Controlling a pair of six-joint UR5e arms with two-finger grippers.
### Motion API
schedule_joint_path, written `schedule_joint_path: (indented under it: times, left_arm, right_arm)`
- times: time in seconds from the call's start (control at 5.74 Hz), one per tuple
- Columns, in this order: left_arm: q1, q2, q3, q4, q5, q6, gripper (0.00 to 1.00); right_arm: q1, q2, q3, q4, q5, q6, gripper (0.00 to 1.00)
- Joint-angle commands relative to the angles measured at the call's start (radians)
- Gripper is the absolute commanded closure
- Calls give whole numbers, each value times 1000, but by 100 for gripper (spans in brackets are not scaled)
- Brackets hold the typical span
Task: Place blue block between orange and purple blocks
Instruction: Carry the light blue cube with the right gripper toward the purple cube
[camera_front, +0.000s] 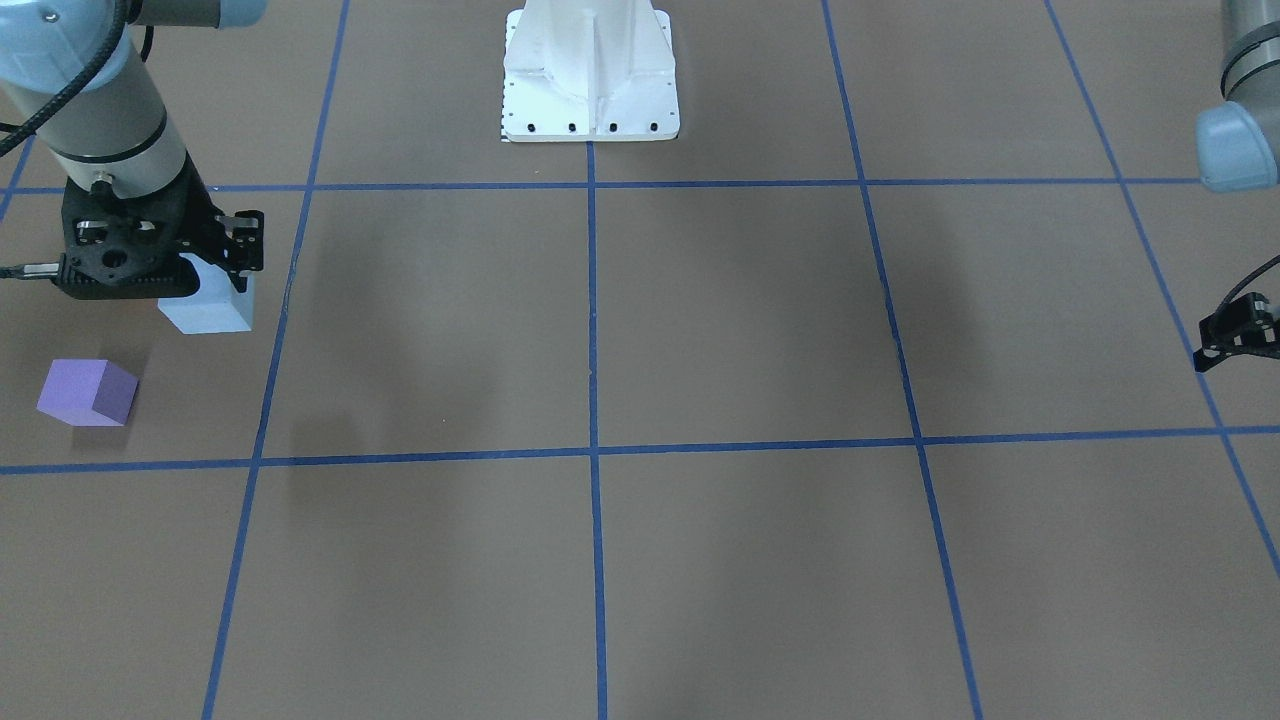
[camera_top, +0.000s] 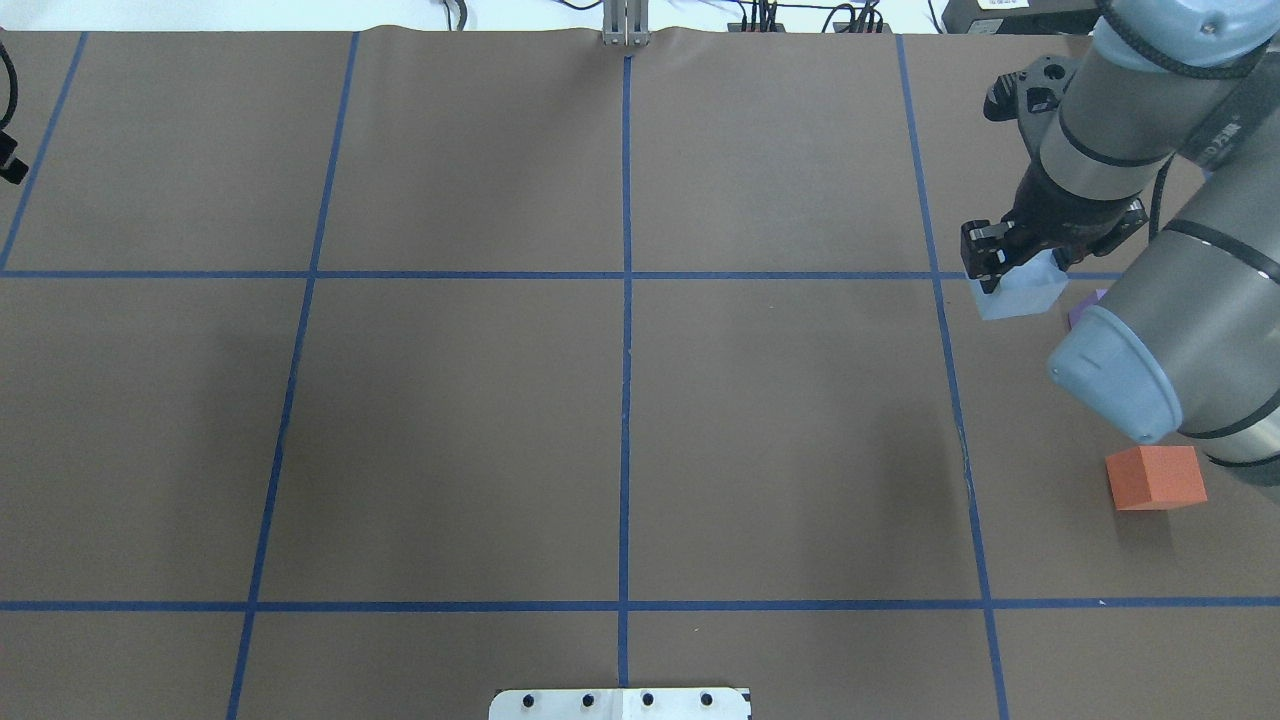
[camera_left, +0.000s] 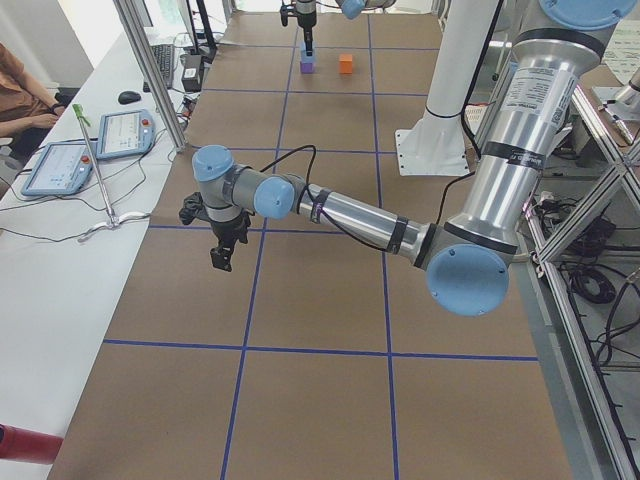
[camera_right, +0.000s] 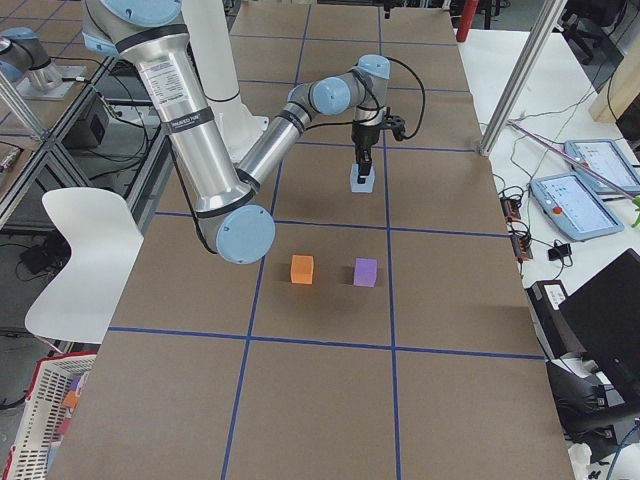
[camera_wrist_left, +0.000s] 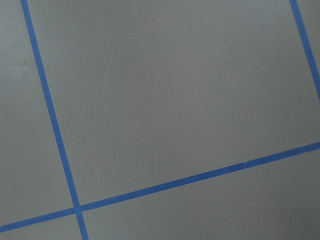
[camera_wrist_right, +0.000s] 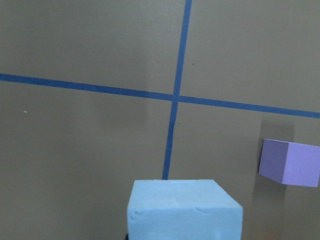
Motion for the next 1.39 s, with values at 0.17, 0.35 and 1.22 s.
schedule_joint_path:
  times: [0.17,0.35,1.22]
  left_arm:
    - [0,0,0,0,1,0,0]
    - [0,-2,0,0,1,0,0]
    - [3,-2,1,-2,2,0,0]
  right_arm:
    - [36,-183,-1,141,17,-87,100]
    - [44,-300,-8,319,39,-86,100]
    - [67,-338,-120,394,66,-89,100]
